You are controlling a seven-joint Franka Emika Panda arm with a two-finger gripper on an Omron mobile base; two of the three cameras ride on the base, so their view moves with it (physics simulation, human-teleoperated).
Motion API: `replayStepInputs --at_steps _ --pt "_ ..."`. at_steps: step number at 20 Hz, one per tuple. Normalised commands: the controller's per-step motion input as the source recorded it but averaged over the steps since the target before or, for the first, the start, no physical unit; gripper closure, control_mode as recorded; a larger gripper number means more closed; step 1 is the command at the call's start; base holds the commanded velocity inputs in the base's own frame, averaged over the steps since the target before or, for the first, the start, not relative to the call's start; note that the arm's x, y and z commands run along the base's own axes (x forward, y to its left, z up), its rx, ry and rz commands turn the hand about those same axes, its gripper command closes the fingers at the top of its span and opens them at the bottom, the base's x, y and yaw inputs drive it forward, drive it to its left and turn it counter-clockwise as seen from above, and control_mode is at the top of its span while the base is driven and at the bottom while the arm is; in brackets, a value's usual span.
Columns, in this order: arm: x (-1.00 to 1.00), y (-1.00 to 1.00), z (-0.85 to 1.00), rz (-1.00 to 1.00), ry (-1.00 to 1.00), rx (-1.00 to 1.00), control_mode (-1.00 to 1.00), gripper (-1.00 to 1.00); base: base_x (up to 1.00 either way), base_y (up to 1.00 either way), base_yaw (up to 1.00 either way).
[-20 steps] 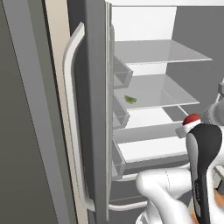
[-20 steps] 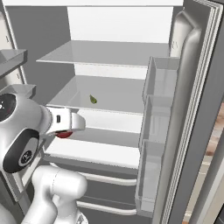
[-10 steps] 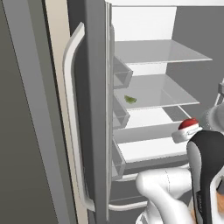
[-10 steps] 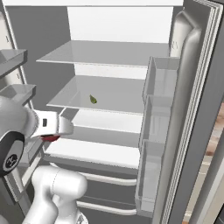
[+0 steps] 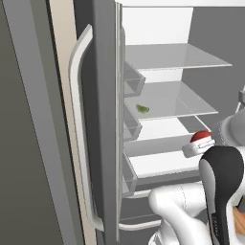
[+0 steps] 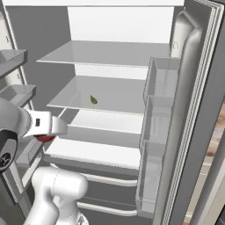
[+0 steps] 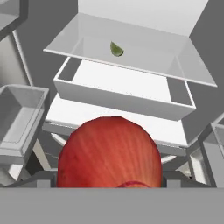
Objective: Grab the lemon wedge and onion from the fridge, place them in the blender, close the lid, and turn on the blender to create a marinade.
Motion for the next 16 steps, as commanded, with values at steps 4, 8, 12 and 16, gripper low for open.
replayStepInputs --at_steps 4,8,12,16 --pt "0.0 0.0 0.0 0.0 0.0 0.0 1.0 1.0 -0.39 0.0 0.0" --pt "0.0 0.0 0.0 0.0 0.0 0.0 1.0 1.0 -0.58 0.0 0.0" --pt "0.0 0.0 0.0 0.0 0.0 0.0 1.0 1.0 -0.66 -0.07 0.01" --pt "0.0 0.0 0.0 0.0 0.0 0.0 1.0 1.0 -0.67 -0.12 0.03"
